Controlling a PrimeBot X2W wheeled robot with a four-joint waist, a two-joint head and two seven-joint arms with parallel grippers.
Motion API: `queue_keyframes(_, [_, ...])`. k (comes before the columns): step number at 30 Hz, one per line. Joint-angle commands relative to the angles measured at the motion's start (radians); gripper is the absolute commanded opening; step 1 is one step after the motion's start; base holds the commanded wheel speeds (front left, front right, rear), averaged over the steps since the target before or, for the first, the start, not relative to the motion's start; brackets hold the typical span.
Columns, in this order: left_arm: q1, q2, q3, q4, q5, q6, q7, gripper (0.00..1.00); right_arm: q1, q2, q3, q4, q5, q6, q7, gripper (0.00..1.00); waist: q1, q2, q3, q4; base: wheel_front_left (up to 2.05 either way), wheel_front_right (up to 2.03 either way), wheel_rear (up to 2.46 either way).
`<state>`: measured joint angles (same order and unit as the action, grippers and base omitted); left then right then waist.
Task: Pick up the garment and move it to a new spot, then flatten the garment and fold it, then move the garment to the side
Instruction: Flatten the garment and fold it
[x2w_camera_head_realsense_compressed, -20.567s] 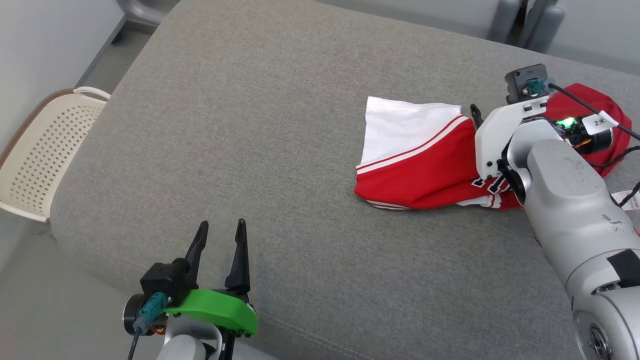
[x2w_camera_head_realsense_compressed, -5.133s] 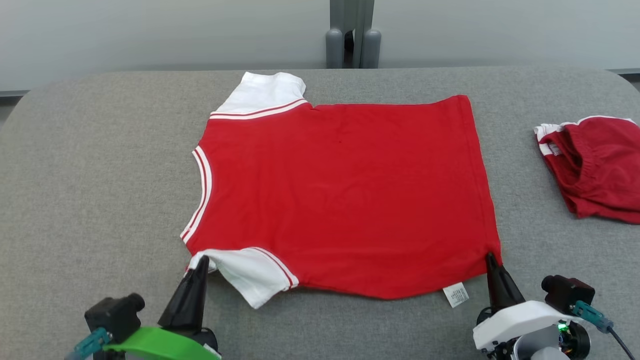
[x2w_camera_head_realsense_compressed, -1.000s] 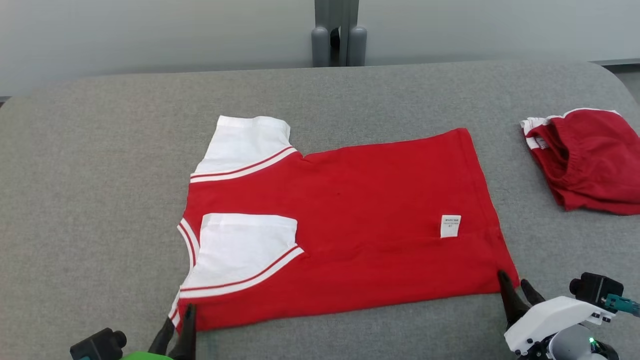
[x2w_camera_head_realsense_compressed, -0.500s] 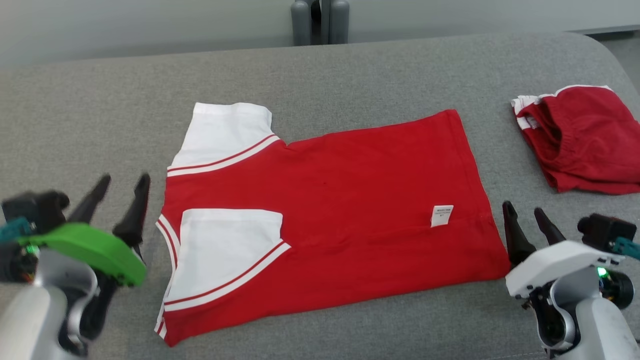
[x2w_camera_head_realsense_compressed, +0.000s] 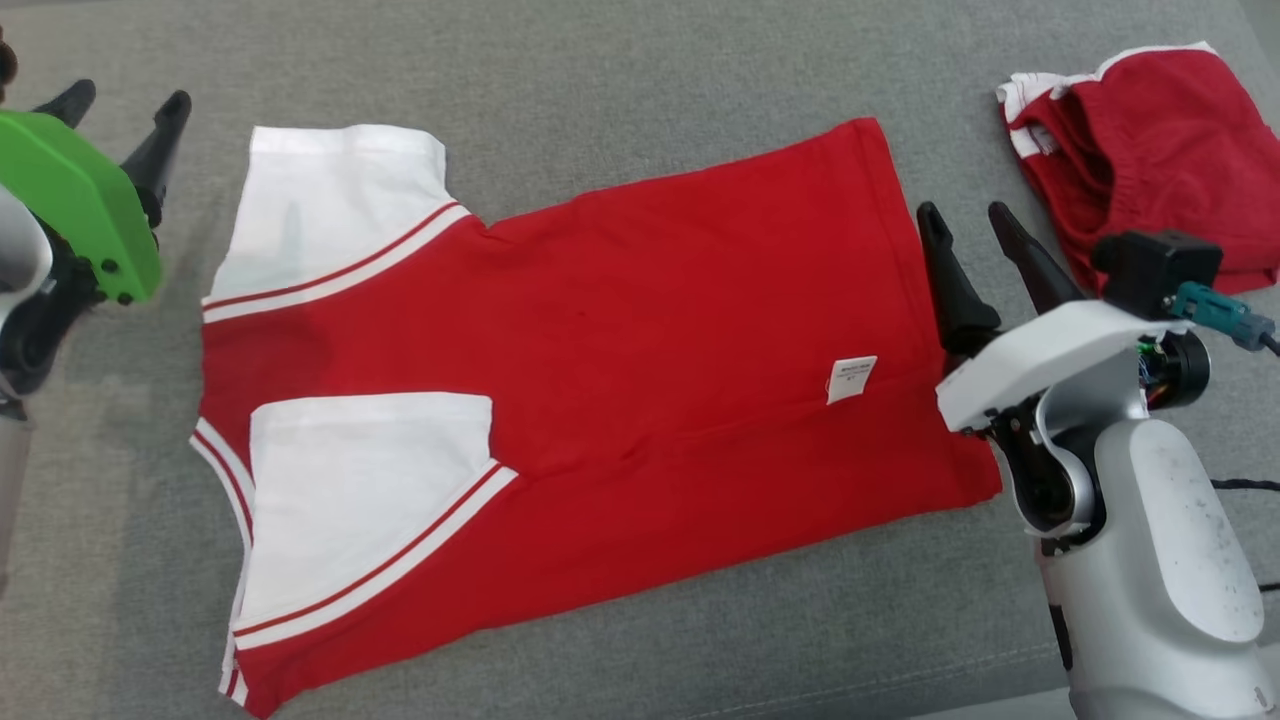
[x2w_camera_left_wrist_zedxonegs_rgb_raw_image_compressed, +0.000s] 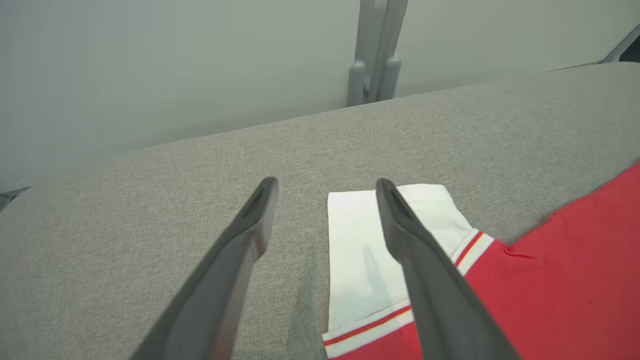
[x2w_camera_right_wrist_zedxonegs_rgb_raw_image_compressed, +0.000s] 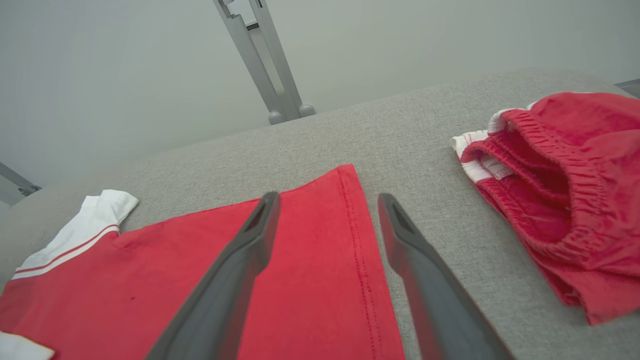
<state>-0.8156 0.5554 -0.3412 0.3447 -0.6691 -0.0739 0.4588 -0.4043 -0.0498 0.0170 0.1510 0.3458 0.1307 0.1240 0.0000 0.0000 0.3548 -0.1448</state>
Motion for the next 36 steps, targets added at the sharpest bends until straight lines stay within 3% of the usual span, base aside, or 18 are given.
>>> queue_keyframes(1, [-0.032, 0.008, -0.006, 0.032, 0.009, -0.007, 0.01, 1.0, -0.029, -0.001, 0.012, 0.003, -0.007, 0.0, -0.005, 1.0, 0.0, 0.0, 0.09, -0.077, 0.0, 0.0, 0.0])
queue_keyframes(9, [-0.088, -0.005, 0.001, 0.19, -0.021, -0.003, 0.034, 1.0, -0.1, -0.001, 0.056, 0.042, 0.007, 0.0, -0.031, 1.0, 0.0, 0.0, 0.146, -0.134, 0.0, 0.0, 0.0])
queue_keyframes(22, [-0.097, 0.012, 0.021, 0.298, -0.06, 0.02, 0.085, 1.0, -0.162, -0.001, 0.09, 0.084, 0.012, 0.0, -0.059, 1.0, 0.0, 0.0, 0.182, -0.167, 0.0, 0.0, 0.0])
queue_keyframes(23, [-0.094, 0.01, 0.018, 0.303, -0.064, 0.017, 0.097, 0.87, -0.165, -0.002, 0.091, 0.086, 0.011, 0.0, -0.058, 1.0, 0.0, 0.0, 0.181, -0.167, 0.0, 0.0, 0.0])
queue_keyframes(24, [-0.091, 0.008, 0.016, 0.305, -0.068, 0.014, 0.103, 0.5, -0.168, -0.001, 0.092, 0.088, 0.01, 0.0, -0.059, 1.0, 0.0, 0.0, 0.181, -0.165, 0.0, 0.0, 0.0])
queue_keyframes(26, [-0.087, 0.002, 0.013, 0.303, -0.078, 0.01, 0.116, 0.0, -0.176, -0.002, 0.092, 0.091, 0.005, 0.0, -0.059, 1.0, 0.0, 0.0, 0.178, -0.16, 0.0, 0.0, 0.0])
queue_keyframes(36, [-0.086, -0.011, 0.007, 0.216, -0.106, -0.022, 0.086, 0.0, -0.242, -0.002, 0.096, 0.125, -0.051, 0.0, -0.017, 1.0, 0.0, 0.0, 0.135, -0.091, 0.0, 0.0, 0.0])
